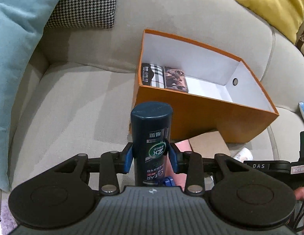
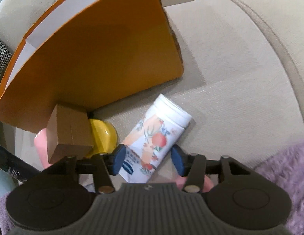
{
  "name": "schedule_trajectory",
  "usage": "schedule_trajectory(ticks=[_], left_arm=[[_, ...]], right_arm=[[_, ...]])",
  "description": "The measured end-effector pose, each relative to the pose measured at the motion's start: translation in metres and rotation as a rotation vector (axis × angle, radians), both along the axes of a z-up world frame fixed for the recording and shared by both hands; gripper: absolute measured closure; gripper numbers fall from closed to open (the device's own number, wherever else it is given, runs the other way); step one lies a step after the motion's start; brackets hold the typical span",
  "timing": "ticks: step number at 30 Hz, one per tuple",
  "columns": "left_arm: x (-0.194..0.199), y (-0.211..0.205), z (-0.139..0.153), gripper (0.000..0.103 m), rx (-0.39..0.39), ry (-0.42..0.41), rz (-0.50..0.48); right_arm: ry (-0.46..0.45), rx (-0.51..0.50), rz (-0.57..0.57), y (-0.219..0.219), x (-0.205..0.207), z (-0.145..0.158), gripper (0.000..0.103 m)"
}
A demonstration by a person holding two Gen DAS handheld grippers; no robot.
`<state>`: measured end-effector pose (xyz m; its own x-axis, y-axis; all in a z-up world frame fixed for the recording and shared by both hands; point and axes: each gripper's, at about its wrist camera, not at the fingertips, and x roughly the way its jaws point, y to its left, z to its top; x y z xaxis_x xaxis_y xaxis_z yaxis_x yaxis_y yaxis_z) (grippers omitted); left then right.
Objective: Organize rigid objects
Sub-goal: 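Grasp the white lotion tube with the right tool while the left tool holds the bottle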
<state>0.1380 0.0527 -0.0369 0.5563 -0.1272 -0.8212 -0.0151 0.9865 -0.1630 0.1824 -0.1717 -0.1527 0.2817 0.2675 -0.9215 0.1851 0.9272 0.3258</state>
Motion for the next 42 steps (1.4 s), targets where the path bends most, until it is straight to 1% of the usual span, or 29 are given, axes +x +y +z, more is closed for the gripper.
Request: schedule_trajectory(ticks=[1, 3, 4, 5, 6, 8, 10, 11, 13, 16, 19, 21, 23, 25, 28, 30, 32, 35, 38, 42], left_arm=[[0.002, 0.000, -0.002, 0.060, -0.001, 0.006, 0.003], [0.005, 0.000, -0.005, 0.060, 0.000, 0.014, 0.007], [0.004, 0.002, -0.004, 0.060, 0.000, 0.017, 0.008], [0.005, 0.002, -0.005, 0.060, 0.000, 0.020, 0.008], [0.005, 0.002, -0.006, 0.060, -0.001, 0.022, 0.008], [0.003, 0.003, -0.005, 0.060, -0.007, 0.022, 0.012], [0.001, 0.005, -0.003, 0.060, -0.012, 0.019, 0.018], [-0.001, 0.005, 0.000, 0.060, -0.012, 0.013, 0.021], [-0.005, 0.006, 0.005, 0.060, -0.008, -0.002, 0.023], [-0.015, 0.009, 0.018, 0.060, -0.011, -0.033, 0.026], [-0.026, 0.008, 0.033, 0.060, -0.006, -0.057, 0.023], [-0.034, 0.005, 0.041, 0.060, -0.020, -0.058, 0.003], [-0.040, 0.001, 0.045, 0.060, -0.068, -0.038, -0.032], [-0.045, -0.007, 0.042, 0.060, -0.122, -0.001, -0.074], [-0.048, -0.021, 0.027, 0.060, -0.188, 0.069, -0.122], [-0.049, -0.029, 0.017, 0.061, -0.206, 0.114, -0.141], [-0.050, -0.034, 0.008, 0.061, -0.210, 0.162, -0.149], [-0.057, -0.036, -0.004, 0.061, -0.201, 0.210, -0.149], [-0.056, -0.029, -0.018, 0.061, -0.201, 0.255, -0.119], [-0.057, -0.025, -0.033, 0.061, -0.153, 0.286, -0.096]], right_arm=[[-0.002, -0.003, 0.002, 0.001, 0.001, -0.001, 0.046], [-0.015, -0.015, 0.002, 0.003, 0.002, -0.001, 0.047], [-0.025, -0.021, 0.003, 0.003, 0.001, 0.000, 0.051], [-0.040, -0.026, 0.004, 0.003, -0.001, 0.003, 0.058], [-0.051, -0.031, 0.005, 0.002, -0.002, 0.007, 0.061], [-0.054, -0.023, 0.001, 0.000, -0.003, 0.013, 0.071], [-0.072, -0.015, 0.003, -0.002, -0.007, 0.021, 0.076], [-0.085, -0.028, 0.012, 0.000, -0.007, 0.025, 0.078], [-0.128, -0.055, 0.039, 0.005, -0.013, 0.036, 0.079], [-0.179, -0.065, 0.070, 0.008, -0.021, 0.055, 0.084], [-0.206, -0.056, 0.097, 0.008, -0.029, 0.066, 0.084], [-0.213, -0.051, 0.110, 0.007, -0.037, 0.071, 0.084], [-0.204, -0.033, 0.125, 0.007, -0.045, 0.073, 0.084], [-0.190, -0.014, 0.141, 0.012, -0.056, 0.070, 0.084], [-0.168, 0.004, 0.165, 0.020, -0.071, 0.066, 0.084], [-0.153, 0.018, 0.180, 0.024, -0.079, 0.063, 0.084], [-0.153, 0.027, 0.201, 0.029, -0.087, 0.063, 0.084], [-0.161, 0.028, 0.230, 0.034, -0.094, 0.063, 0.084], [-0.144, 0.024, 0.256, 0.040, -0.096, 0.058, 0.084], [-0.114, 0.031, 0.289, 0.048, -0.103, 0.050, 0.084]])
